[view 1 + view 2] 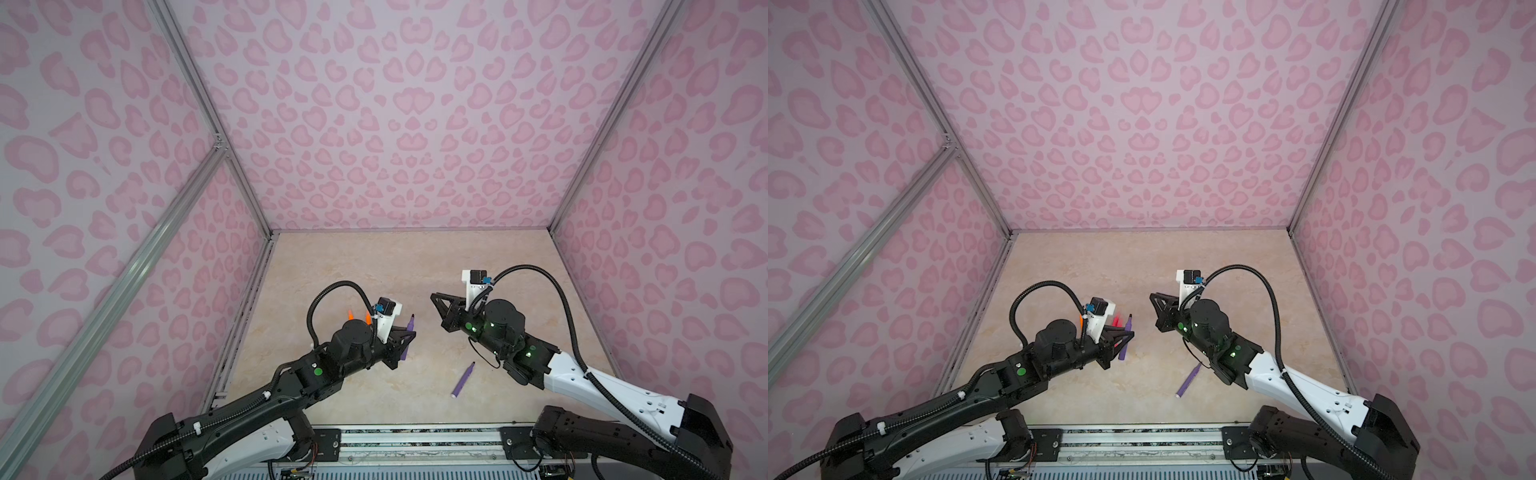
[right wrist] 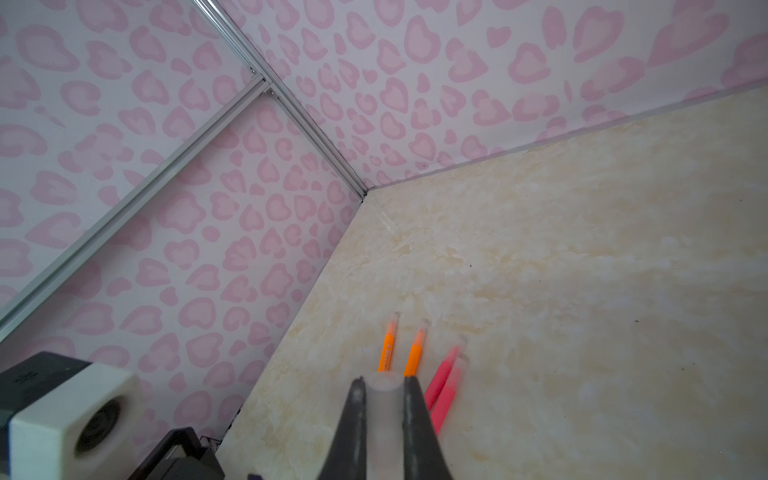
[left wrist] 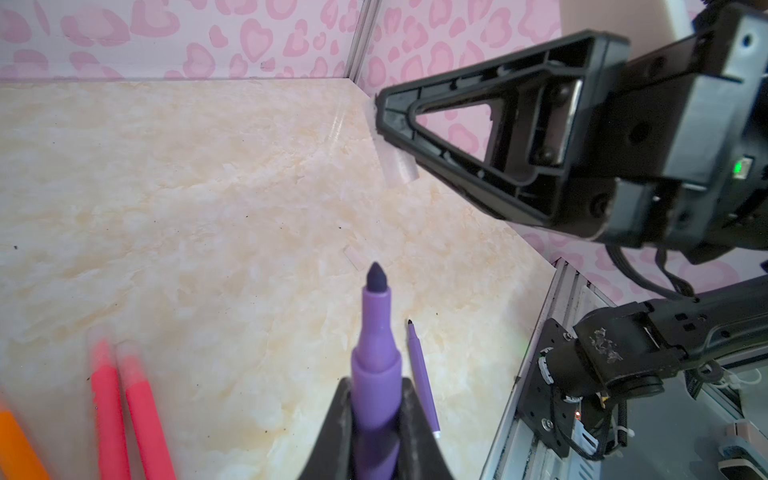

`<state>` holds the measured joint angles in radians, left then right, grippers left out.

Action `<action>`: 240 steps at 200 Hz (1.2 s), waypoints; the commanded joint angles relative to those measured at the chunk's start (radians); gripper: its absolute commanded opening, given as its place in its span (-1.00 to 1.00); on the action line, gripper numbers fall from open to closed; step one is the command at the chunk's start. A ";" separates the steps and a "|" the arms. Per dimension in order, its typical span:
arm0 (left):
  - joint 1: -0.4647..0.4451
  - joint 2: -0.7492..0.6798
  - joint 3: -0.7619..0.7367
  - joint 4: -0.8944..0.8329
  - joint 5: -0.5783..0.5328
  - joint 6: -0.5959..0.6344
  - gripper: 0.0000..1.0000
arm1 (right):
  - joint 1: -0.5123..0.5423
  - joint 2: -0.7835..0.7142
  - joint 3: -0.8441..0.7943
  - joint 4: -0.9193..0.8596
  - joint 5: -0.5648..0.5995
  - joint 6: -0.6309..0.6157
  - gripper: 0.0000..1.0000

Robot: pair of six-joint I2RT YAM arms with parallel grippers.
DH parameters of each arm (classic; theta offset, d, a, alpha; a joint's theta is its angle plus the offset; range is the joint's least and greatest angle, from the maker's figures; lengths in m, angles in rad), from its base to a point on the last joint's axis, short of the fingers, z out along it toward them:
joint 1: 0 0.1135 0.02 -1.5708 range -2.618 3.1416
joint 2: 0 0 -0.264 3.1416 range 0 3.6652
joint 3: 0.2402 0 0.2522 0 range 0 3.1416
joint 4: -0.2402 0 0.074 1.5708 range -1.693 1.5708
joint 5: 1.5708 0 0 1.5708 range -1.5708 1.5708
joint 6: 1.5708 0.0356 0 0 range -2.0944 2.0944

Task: Insert the pens into the pen caps
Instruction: 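Lift the clear cap with the right gripper and carry it toward the left gripper, then align the clear cap over the purple marker tip held by the left gripper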

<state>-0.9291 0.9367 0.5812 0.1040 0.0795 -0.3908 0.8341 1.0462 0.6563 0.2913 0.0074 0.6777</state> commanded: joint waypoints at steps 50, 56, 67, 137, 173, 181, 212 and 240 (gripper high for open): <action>-0.008 0.028 -0.002 0.079 0.059 -0.009 -0.94 | 0.084 -0.024 -0.070 0.186 0.014 -0.015 -1.00; -0.008 0.032 -0.002 0.080 0.061 -0.010 -0.94 | 0.094 -0.027 -0.073 0.190 0.028 -0.020 -1.00; -0.009 0.037 -0.002 0.079 0.063 -0.012 -0.94 | 0.110 -0.029 -0.081 0.205 0.048 -0.027 -1.00; -0.010 0.045 -0.001 0.079 0.076 -0.020 -0.94 | 0.133 0.022 -0.085 0.254 0.060 -0.020 -1.00; -0.010 0.057 0.004 0.079 0.080 -0.022 -0.94 | 0.132 0.034 -0.075 0.252 0.061 -0.024 -1.00; -0.010 0.059 0.006 0.079 0.082 -0.022 -0.94 | 0.132 0.035 -0.076 0.251 0.060 -0.023 -1.00; -0.010 0.062 0.007 0.079 0.075 -0.023 -0.94 | 0.140 0.042 -0.076 0.259 0.060 -0.022 -1.00; -0.010 0.055 0.004 0.080 0.067 -0.023 -0.94 | 0.148 0.074 -0.070 0.275 0.053 -0.012 -1.00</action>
<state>-0.9390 0.9970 0.5804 0.1444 0.1524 -0.4175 0.9756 1.0988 0.5797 0.5285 0.0593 0.6628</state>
